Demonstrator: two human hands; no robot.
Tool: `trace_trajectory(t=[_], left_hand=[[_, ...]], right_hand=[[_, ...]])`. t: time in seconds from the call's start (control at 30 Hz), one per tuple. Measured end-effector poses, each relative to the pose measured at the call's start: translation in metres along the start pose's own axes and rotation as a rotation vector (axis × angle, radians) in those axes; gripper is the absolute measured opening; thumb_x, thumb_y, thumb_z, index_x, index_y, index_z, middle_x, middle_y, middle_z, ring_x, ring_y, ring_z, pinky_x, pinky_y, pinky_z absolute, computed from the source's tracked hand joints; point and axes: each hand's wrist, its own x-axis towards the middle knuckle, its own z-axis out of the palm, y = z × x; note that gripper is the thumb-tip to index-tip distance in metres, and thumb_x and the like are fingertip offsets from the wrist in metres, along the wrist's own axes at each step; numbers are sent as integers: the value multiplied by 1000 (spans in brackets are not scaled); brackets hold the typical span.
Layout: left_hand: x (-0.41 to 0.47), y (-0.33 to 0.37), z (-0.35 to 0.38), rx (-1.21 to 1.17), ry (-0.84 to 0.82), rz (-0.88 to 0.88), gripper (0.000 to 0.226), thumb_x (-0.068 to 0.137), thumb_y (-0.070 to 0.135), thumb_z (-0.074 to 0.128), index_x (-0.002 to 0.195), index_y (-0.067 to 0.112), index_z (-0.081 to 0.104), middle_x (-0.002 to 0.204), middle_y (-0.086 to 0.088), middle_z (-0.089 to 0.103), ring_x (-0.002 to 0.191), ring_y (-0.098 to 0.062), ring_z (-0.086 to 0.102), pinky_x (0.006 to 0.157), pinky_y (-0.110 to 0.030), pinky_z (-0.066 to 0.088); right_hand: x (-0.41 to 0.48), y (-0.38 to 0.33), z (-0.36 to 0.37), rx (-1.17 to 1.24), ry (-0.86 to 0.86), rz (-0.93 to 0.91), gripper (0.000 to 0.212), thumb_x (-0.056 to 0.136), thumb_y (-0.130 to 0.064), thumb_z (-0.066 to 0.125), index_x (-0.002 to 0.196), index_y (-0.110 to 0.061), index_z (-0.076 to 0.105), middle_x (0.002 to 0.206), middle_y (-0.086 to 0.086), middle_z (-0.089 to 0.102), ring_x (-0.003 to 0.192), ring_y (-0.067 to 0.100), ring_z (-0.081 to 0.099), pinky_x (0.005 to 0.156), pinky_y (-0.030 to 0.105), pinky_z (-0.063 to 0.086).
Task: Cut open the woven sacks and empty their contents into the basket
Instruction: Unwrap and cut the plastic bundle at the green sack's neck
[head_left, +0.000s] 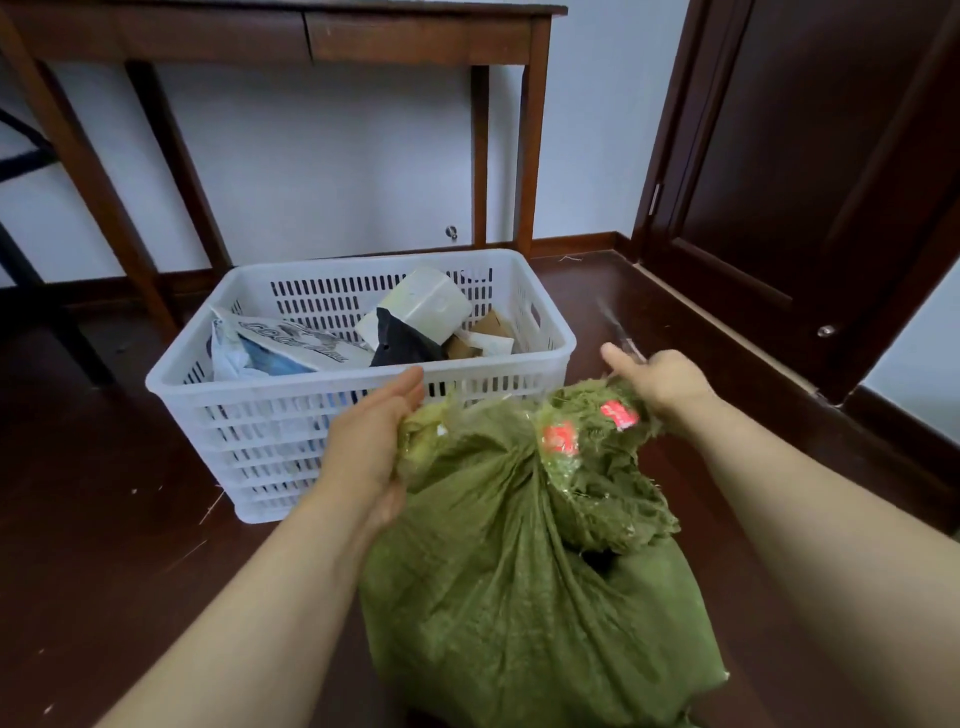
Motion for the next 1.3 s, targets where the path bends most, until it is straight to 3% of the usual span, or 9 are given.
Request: trace_trajectory(t=[0.1,0.23,0.37,0.5,0.6,0.73,0.87,1.17,1.3], left_hand=[[4,0,7,-71,17,-27,38,87,-11,36,94,6,69,65,-9,71,52,-16,66,45,-21,52],[5,2,5,144,4,-107,27,86,13,45,81,1,69,58,-12,64,41,-21,58,47,-27,51],[10,-1,2,462,-106,-208,84,58,86,55,84,9,75,98,-15,67,93,-33,65,88,-47,51],[7,-19,15,760,-187,-150,24,77,29,73,86,7,68,97,-14,71,87,-25,65,90,-51,53],[10,-27,14,996,-194,-88,15,77,0,59,85,9,67,88,-10,63,77,-22,57,73,-35,51],[4,-32,11,1156,-284,-88,4,76,10,59,77,12,63,80,-9,54,68,-21,48,61,-31,39],[-2,-37,23,1340,-383,-50,65,52,75,69,71,12,69,66,1,64,64,-18,62,68,-32,52],[-17,-12,60,1764,-418,217,34,79,40,70,66,20,47,69,4,50,79,-21,55,69,-34,43],[-28,-4,53,1814,-441,268,23,80,23,68,63,19,53,64,6,53,74,-19,58,67,-33,47]], right_hand=[[-5,-16,-6,-288,49,-79,46,93,-50,48,106,-8,61,105,14,66,105,32,61,85,37,45],[-7,-2,-22,-453,134,65,108,83,-50,65,148,6,-1,134,25,49,126,37,46,94,45,42],[-20,-1,-16,213,-60,-213,30,81,-7,67,111,-5,66,82,18,67,46,14,56,43,20,38],[-56,-6,14,345,-574,-368,33,81,1,68,107,-18,70,45,-18,57,29,2,34,31,13,27],[-66,4,39,68,-710,-353,54,67,-26,85,117,-28,65,76,-17,68,54,1,57,48,15,43],[-60,12,58,123,-550,-355,23,69,-14,84,86,-10,70,54,-16,64,46,-8,55,45,6,38],[-55,-1,50,347,-453,-317,14,79,-4,74,73,-13,65,45,-14,60,40,-5,54,46,11,42],[-27,-14,43,-144,-109,-380,36,93,-35,58,63,-21,44,64,-2,51,70,23,53,59,30,38],[-11,3,32,-262,9,-216,19,93,-29,54,88,-11,57,105,14,64,101,34,61,79,35,46]])
